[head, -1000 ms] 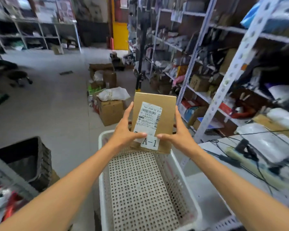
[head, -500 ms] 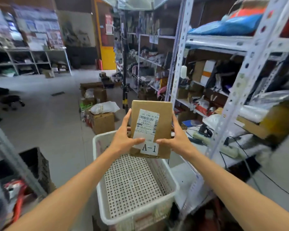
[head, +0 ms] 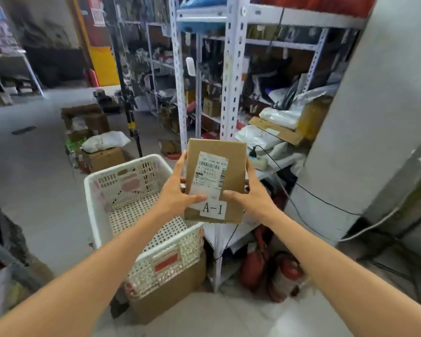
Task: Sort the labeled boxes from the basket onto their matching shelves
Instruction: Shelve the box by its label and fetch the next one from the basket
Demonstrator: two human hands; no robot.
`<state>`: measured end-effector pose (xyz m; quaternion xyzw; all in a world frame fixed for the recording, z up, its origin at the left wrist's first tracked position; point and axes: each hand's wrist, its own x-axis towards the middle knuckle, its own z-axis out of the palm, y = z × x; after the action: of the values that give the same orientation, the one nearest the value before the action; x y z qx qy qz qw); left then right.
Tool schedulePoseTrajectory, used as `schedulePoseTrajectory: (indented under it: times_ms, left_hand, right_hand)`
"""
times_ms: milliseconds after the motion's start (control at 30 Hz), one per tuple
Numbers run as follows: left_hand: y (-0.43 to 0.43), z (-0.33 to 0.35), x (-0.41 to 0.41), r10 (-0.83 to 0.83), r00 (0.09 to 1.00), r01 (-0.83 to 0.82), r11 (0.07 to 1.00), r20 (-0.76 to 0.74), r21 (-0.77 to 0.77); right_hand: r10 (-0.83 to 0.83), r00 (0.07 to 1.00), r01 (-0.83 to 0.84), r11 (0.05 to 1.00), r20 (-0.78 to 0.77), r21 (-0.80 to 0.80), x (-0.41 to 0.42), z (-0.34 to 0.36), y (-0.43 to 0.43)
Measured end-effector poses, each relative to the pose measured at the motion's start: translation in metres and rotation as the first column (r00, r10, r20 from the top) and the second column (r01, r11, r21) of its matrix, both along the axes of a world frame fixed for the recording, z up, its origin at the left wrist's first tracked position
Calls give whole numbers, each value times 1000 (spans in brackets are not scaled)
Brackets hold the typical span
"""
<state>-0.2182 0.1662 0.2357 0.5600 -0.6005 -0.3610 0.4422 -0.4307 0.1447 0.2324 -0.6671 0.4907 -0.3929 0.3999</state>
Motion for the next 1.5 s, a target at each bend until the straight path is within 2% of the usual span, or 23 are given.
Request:
schedulePoseTrajectory:
  times_ms: [200, 400, 500, 700, 833, 933, 1067, 1167, 1367, 1500]
  left_hand:
    - [-35, 12, -91, -185, 983, 185, 981, 9, -58]
    - [-80, 37, -203, -395, 918, 391, 914, -22, -106]
    - [-94, 54, -267, -530, 846, 516, 842, -62, -160]
    - [-96, 80, -384, -752, 656, 730, 653, -63, -200]
    - [-82, 99, -458, -867, 495, 833, 491, -51, -255]
    - [-64, 114, -505, -922, 381, 883, 386, -73, -265]
    - [-52, 128, -555, -960, 274, 917, 281, -67, -282]
    - [-51, 132, -591, -973, 217, 929, 229, -73, -290]
    - [-49, 142, -676, -985, 123, 946, 153, -120, -285]
    - [-46, 157, -735, -990, 87, 954, 115, -111, -277]
  right_hand:
    - [-187, 982, 186, 982, -18, -23, -91, 19, 7]
    - [-406, 913, 403, 912, -30, -69, -188, 56, 15]
    - [-517, 855, 509, 853, -52, -116, -240, 76, 28]
    - [-737, 672, 721, 674, -76, -159, -319, 107, 74]
    - [-860, 504, 836, 509, -78, -204, -360, 124, 117]
    - [-929, 361, 897, 371, -84, -242, -387, 136, 143]
    - [-969, 238, 933, 248, -71, -260, -421, 143, 161]
    - [-979, 198, 954, 203, -45, -220, -450, 147, 165]
    - [-991, 126, 953, 134, -47, -272, -519, 153, 168]
    - [-999, 45, 951, 43, -2, -308, -571, 159, 171]
